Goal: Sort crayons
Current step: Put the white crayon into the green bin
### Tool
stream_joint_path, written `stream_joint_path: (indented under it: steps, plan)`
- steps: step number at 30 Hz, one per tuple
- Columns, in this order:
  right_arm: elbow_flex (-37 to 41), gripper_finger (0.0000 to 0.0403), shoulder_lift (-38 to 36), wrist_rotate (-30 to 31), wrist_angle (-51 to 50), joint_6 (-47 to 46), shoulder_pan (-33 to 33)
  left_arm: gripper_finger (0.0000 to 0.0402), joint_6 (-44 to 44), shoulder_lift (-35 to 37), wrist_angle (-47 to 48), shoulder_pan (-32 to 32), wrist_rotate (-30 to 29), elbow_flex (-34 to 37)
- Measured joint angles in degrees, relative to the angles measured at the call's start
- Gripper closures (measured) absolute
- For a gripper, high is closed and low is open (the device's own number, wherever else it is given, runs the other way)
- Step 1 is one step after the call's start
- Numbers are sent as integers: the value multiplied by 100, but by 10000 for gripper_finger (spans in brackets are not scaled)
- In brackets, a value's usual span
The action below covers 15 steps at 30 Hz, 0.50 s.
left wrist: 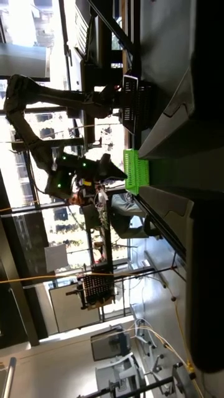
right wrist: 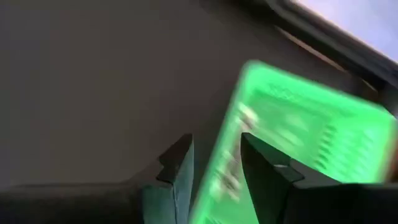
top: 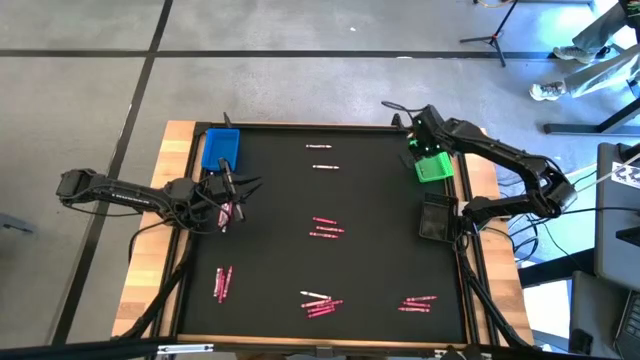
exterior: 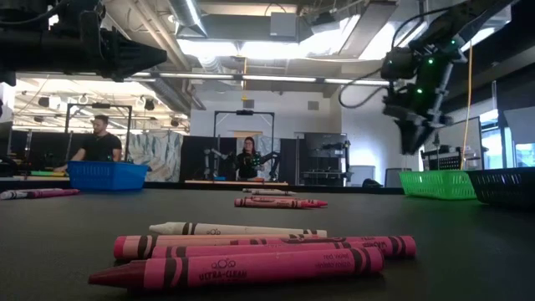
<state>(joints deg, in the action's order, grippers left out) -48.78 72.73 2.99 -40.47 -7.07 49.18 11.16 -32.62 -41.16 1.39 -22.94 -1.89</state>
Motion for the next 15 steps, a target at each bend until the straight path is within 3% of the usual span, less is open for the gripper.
stream_joint_path:
  steps: [5, 9, 15]
  plan:
    - [195, 272, 77, -471, 1291, 207, -413, 330, 293, 0, -276, 2, -8, 0]
    - [256, 272, 335, -510, 2022, 271, -841, 330, 491, 0, -390, 2, 336, 0]
    - [259, 271, 991, -560, 3073, 595, -1369, 330, 439, 0, -377, 2, 352, -1]
